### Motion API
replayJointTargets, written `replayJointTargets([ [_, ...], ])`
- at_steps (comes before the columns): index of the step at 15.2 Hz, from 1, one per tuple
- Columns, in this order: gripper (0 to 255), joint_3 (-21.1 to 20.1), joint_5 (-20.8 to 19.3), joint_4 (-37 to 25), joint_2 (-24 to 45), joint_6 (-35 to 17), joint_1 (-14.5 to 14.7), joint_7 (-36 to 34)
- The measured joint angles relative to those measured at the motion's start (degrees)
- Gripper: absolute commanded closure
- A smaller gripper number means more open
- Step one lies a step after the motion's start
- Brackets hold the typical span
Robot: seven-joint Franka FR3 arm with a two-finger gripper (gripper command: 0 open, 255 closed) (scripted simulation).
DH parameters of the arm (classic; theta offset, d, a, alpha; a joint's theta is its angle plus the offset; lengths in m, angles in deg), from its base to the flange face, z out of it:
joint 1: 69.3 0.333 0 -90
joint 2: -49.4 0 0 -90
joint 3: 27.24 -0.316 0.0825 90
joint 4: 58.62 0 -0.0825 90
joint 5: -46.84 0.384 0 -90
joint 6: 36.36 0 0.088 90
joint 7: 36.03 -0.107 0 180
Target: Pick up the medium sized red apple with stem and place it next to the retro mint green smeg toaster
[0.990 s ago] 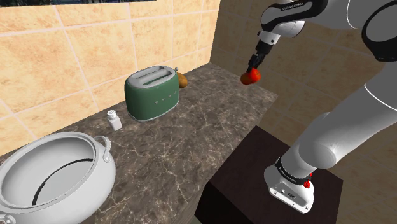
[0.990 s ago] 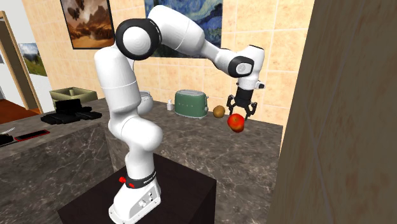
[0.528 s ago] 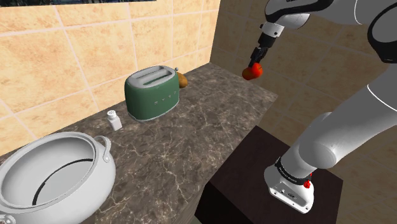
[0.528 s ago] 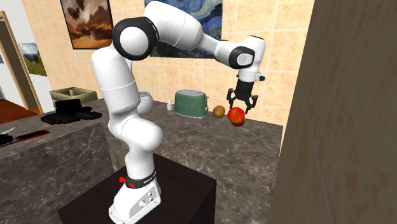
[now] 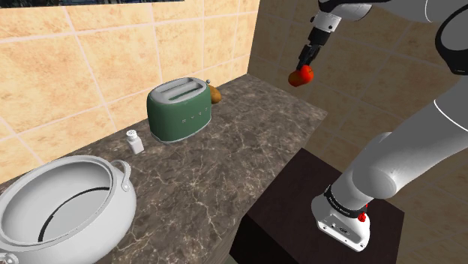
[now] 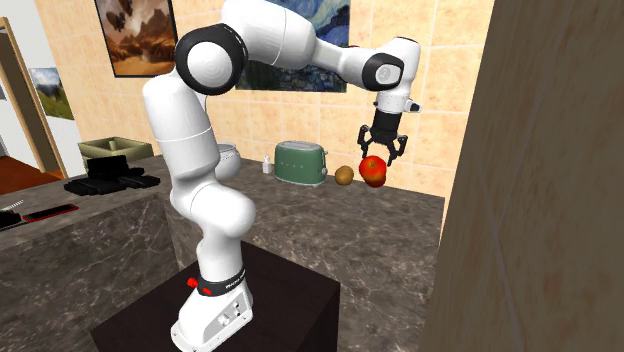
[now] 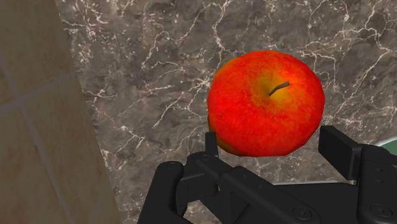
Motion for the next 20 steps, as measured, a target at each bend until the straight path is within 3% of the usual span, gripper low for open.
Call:
replayJointTargets([
  [17, 255, 0.0, 0.69, -14.16, 1.48, 12.83, 0.34, -1.21],
  [20, 255, -2.04, 0.59, -13.57, 0.58, 12.65, 1.58, -4.47],
])
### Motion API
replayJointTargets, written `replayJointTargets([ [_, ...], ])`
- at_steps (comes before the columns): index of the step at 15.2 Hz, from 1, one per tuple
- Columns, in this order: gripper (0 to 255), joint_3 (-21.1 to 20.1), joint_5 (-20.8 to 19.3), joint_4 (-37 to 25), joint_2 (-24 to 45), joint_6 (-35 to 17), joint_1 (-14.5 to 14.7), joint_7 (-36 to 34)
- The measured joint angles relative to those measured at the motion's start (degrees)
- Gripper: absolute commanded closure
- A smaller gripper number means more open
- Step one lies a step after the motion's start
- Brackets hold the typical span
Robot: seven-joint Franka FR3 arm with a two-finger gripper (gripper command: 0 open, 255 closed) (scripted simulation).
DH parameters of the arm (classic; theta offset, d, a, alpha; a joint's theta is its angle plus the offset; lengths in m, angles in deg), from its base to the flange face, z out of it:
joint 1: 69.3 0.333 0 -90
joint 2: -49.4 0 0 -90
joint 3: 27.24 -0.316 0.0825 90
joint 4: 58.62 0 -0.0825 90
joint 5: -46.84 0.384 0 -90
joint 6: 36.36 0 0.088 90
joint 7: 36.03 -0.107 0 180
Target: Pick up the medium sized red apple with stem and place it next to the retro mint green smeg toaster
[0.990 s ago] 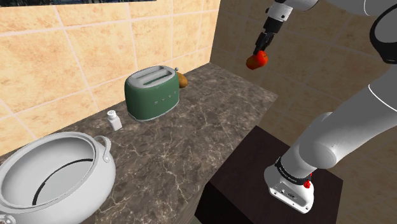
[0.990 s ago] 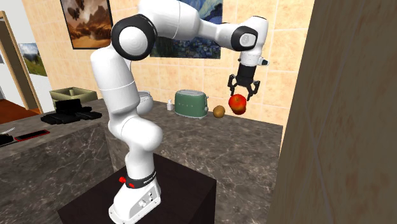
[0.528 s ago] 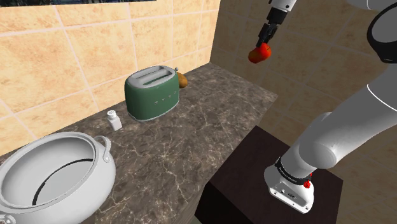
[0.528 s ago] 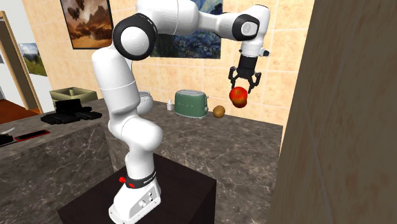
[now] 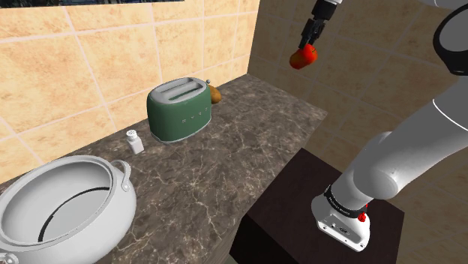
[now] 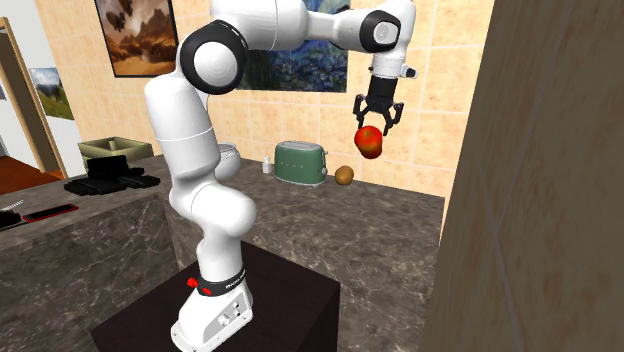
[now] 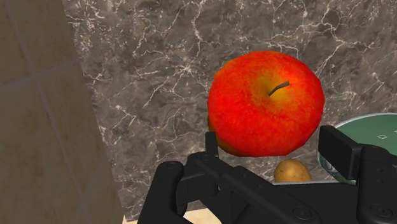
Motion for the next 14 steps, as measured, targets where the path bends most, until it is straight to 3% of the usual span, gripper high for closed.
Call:
replayJointTargets([
  [14, 255, -11.73, 1.71, 1.43, 0.19, -4.13, 7.62, -18.82],
])
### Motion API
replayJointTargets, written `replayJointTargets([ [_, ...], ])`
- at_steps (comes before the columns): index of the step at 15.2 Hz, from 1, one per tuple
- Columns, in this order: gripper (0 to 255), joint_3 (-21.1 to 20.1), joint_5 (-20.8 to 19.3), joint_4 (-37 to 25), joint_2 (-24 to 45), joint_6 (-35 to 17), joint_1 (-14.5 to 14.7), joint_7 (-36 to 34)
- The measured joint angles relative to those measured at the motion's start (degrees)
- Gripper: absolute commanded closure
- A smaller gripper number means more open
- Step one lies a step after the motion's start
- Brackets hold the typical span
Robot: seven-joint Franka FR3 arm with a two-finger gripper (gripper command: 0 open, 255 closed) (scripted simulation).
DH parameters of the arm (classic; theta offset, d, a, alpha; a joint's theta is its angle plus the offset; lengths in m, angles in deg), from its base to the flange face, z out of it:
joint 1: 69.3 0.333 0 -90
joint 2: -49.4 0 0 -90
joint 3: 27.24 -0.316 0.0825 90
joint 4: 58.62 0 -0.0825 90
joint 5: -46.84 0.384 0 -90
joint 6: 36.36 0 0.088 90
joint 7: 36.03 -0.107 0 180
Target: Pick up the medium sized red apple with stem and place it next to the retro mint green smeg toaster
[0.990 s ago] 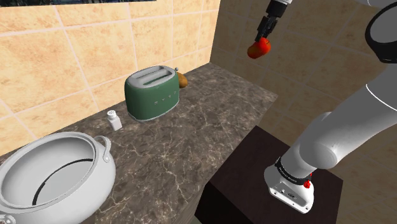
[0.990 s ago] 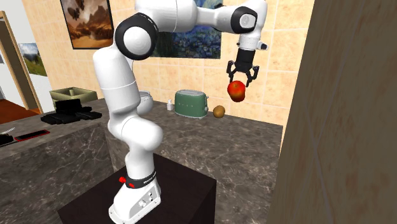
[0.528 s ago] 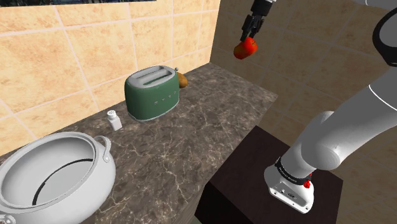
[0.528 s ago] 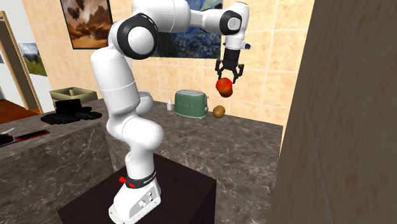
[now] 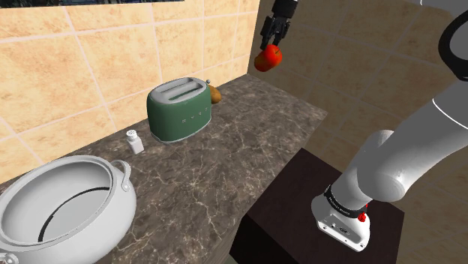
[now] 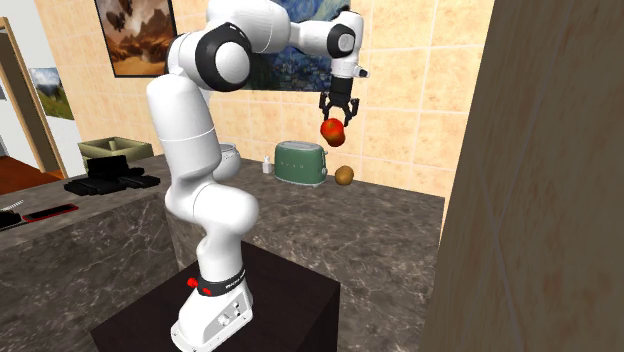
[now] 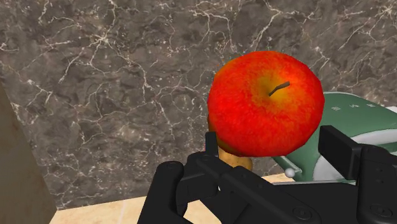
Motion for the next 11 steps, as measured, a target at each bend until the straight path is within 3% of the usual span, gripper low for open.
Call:
replayJointTargets([
  [5, 255, -2.99, 0.93, -1.29, 2.46, -1.8, 2.32, -4.99],
  [11, 255, -3.33, 0.79, 4.24, 1.59, -6.52, 2.49, -4.96],
])
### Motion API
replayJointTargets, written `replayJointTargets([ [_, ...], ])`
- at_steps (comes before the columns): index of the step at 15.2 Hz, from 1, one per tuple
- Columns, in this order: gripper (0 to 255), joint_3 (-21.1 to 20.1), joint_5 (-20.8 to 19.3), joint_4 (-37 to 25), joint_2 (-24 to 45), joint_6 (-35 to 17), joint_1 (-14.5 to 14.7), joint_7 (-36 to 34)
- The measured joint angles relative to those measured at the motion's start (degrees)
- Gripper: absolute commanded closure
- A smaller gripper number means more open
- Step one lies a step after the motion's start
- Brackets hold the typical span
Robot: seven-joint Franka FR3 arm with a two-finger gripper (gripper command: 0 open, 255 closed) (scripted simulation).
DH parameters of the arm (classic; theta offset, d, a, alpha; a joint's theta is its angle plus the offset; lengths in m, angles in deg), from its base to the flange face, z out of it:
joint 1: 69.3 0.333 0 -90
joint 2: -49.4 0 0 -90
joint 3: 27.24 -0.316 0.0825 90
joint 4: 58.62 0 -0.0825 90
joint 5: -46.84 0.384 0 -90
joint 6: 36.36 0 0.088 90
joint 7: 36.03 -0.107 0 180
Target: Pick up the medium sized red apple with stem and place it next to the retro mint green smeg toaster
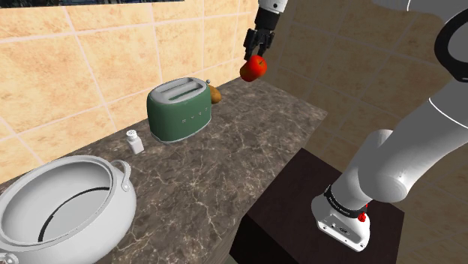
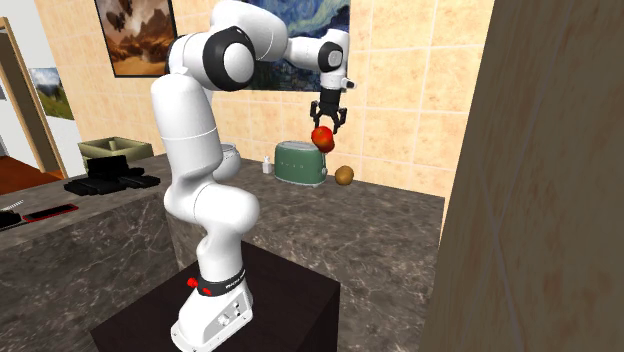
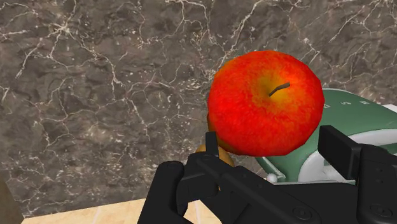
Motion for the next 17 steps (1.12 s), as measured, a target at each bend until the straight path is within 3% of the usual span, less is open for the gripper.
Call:
replayJointTargets([
  [17, 255, 0.13, 0.7, 12.39, 0.62, -12.83, -0.05, 2.11],
])
